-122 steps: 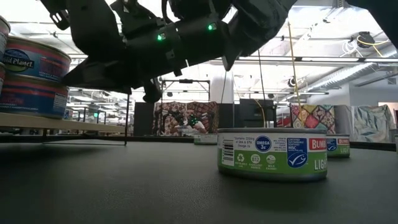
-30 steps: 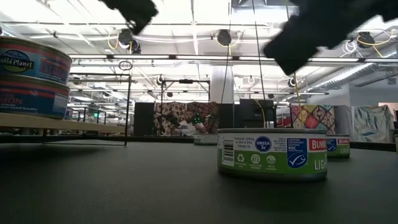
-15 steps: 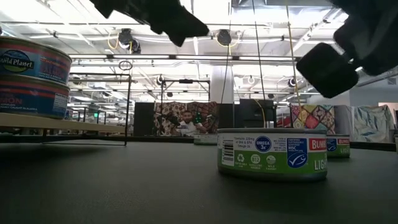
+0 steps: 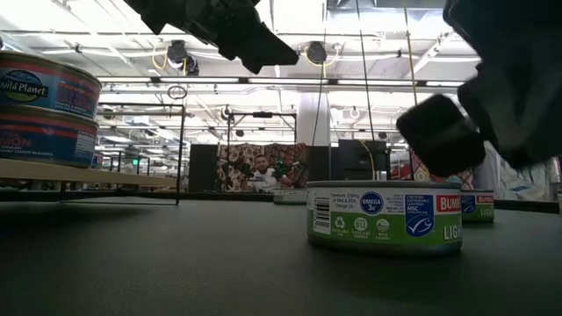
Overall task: Stack canned seafood by type on shelf
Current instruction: Put the green tuna can aligned with the other green tuna can on the shelf
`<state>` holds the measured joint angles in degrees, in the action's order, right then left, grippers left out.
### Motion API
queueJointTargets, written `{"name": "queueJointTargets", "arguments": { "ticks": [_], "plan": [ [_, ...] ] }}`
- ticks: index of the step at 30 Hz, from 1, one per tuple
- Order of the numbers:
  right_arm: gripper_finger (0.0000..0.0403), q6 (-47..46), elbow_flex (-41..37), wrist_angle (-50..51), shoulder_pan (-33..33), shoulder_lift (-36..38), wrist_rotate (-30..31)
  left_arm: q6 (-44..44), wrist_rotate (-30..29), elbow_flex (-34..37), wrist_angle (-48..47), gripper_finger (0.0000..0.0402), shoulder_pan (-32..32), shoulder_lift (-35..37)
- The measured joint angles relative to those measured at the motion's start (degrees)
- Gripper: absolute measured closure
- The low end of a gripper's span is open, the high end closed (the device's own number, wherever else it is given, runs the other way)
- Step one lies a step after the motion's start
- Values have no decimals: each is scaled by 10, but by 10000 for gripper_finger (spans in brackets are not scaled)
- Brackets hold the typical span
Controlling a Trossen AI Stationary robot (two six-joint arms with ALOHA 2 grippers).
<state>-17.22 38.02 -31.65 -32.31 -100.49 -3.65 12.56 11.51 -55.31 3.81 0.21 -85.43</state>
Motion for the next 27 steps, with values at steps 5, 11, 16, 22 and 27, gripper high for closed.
{"name": "queueJointTargets", "arguments": {
  "ticks": [5, 11, 16, 22, 27],
  "plan": [
    [403, -9, 0, -53, 1, -36, -23, -1, -12, 7, -3, 345, 2, -3],
    [403, 17, 4, -74, 18, -59, 19, -2, -12, 11, 1, 345, 2, -26],
    [403, 72, 21, -73, 42, -64, 23, -16, -16, 10, 0, 345, 2, -46],
    [403, 105, 24, -72, 74, -64, 23, -20, -35, 10, -32, 345, 5, -52],
    [403, 142, 24, -71, 81, -58, 19, -107, -12, 10, -52, 345, 19, -52]
  ]
}}
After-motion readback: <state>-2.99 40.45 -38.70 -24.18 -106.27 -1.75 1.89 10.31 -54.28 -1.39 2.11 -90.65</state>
